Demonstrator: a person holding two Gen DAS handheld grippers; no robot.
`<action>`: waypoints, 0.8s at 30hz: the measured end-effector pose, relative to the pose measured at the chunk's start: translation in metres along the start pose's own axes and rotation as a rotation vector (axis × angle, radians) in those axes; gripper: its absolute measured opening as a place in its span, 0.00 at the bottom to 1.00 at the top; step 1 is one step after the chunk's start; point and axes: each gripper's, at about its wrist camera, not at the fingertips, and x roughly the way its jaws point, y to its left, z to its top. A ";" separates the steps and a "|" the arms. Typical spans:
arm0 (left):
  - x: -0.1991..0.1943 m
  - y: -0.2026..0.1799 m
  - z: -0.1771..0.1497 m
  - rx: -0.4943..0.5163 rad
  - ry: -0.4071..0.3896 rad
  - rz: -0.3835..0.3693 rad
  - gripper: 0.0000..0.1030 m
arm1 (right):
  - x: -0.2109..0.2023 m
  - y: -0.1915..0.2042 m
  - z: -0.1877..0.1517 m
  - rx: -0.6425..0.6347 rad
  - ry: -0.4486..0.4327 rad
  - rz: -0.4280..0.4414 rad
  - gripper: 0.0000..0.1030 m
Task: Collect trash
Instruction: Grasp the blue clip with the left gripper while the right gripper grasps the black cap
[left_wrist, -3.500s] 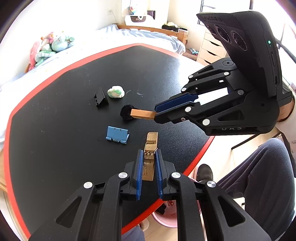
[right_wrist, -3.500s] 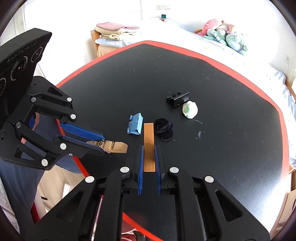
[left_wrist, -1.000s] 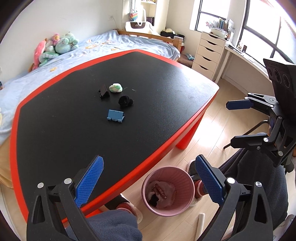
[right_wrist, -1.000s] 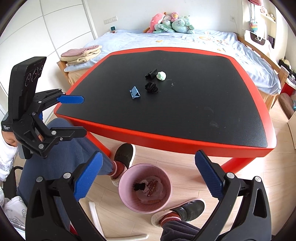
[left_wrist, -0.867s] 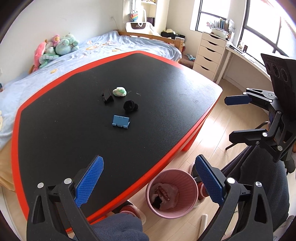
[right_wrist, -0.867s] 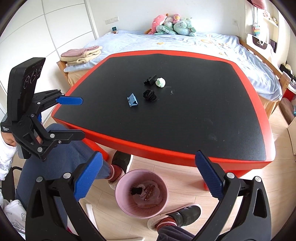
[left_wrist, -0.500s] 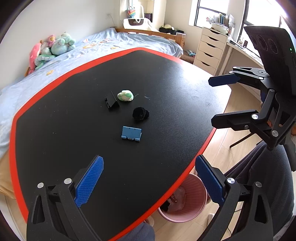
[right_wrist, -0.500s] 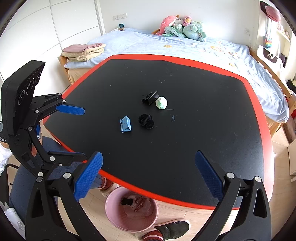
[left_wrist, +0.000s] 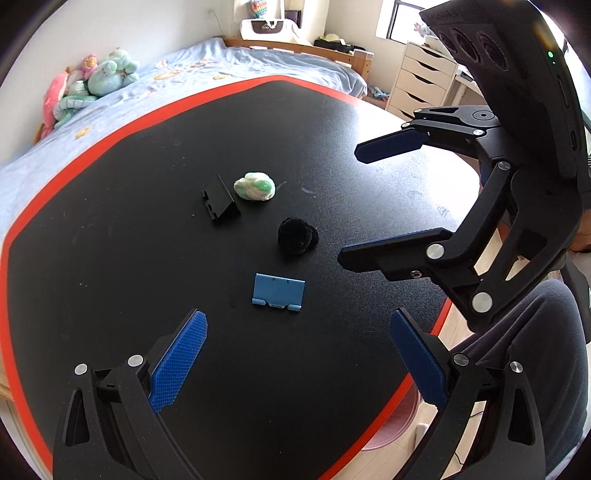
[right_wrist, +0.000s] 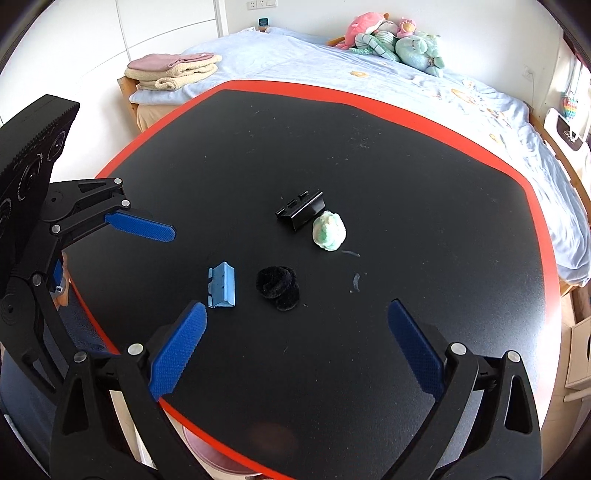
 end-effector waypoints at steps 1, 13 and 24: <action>0.003 0.000 0.000 0.001 0.002 -0.002 0.92 | 0.005 0.000 0.002 -0.003 0.011 0.003 0.84; 0.012 0.002 -0.004 0.016 0.011 0.024 0.52 | 0.036 0.006 0.007 -0.058 0.058 0.040 0.48; 0.012 0.002 -0.007 0.017 -0.003 0.036 0.30 | 0.035 0.008 0.002 -0.069 0.055 0.026 0.23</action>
